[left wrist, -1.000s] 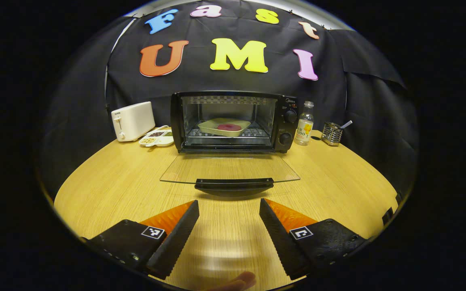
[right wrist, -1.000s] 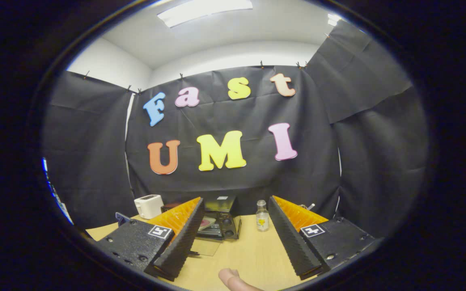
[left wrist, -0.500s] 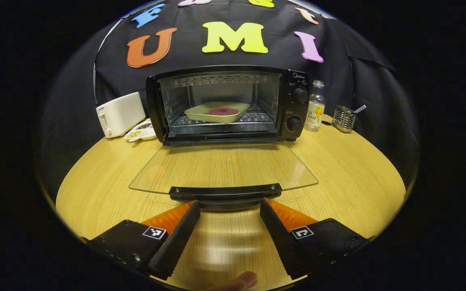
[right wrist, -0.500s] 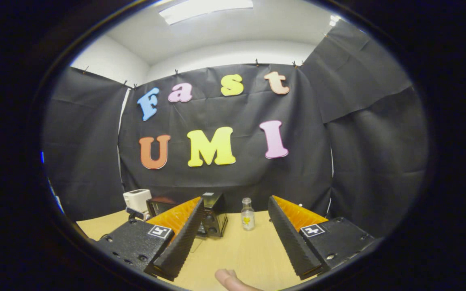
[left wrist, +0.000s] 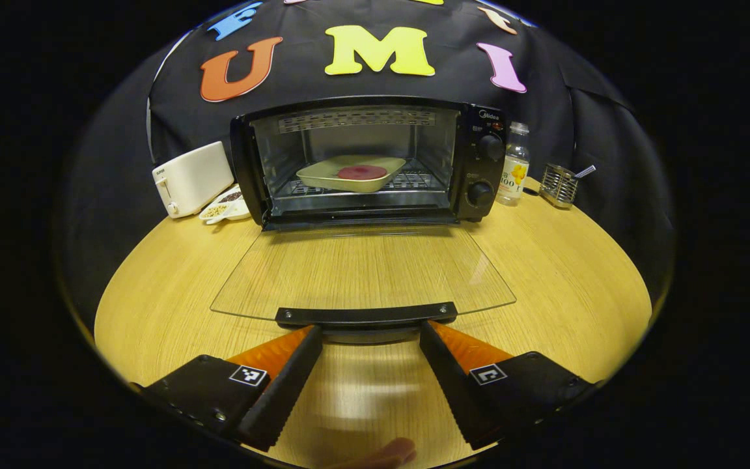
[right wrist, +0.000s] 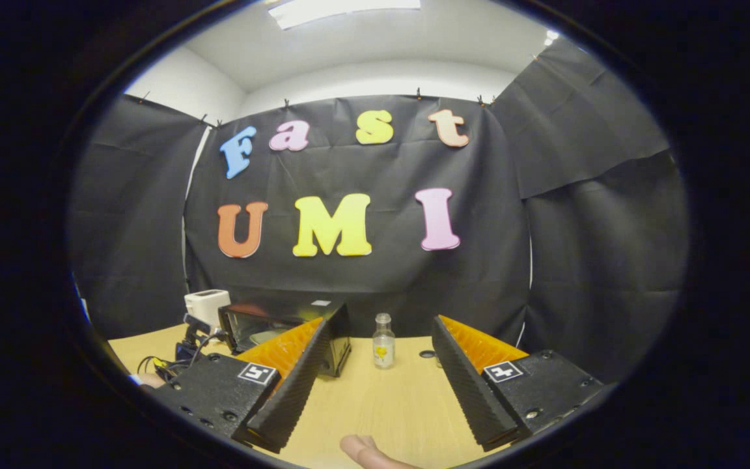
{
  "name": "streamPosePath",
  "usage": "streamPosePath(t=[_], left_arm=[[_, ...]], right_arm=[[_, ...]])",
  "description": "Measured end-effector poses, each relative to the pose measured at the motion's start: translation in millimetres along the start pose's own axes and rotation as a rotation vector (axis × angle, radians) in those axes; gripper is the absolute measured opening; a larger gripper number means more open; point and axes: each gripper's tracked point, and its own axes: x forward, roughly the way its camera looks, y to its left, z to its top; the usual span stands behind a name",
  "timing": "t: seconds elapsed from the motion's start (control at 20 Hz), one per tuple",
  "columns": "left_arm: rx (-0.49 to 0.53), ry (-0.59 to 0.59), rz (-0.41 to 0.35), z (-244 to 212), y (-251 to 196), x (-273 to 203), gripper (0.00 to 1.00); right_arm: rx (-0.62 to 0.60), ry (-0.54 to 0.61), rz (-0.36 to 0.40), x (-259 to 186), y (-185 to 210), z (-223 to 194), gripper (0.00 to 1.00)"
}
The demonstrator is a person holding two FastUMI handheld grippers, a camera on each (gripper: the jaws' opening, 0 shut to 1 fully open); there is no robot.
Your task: Open the electric oven with the left hand, put the food in, and close the electric oven.
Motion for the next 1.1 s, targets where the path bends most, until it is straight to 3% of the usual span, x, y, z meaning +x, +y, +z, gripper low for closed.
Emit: streamPosePath(t=[0.45,0.55,0.7,1.1], left_arm=[[-0.004,0.032,0.004,11.0,-4.5,-7.5,0.97],[-0.002,0.020,0.005,16.2,-4.3,-9.9,0.98],[0.001,0.013,0.004,24.2,-2.2,-13.5,0.98],[0.005,-0.067,0.006,66.4,-1.5,-26.1,0.98]], right_arm=[[-0.039,-0.009,0.014,5.5,9.5,18.9,0.96],[-0.043,-0.007,0.002,5.8,7.9,21.7,1.00],[-0.040,-0.002,-0.007,7.8,9.8,21.4,0.96],[-0.058,0.008,-0.024,4.9,10.9,25.9,0.96]])
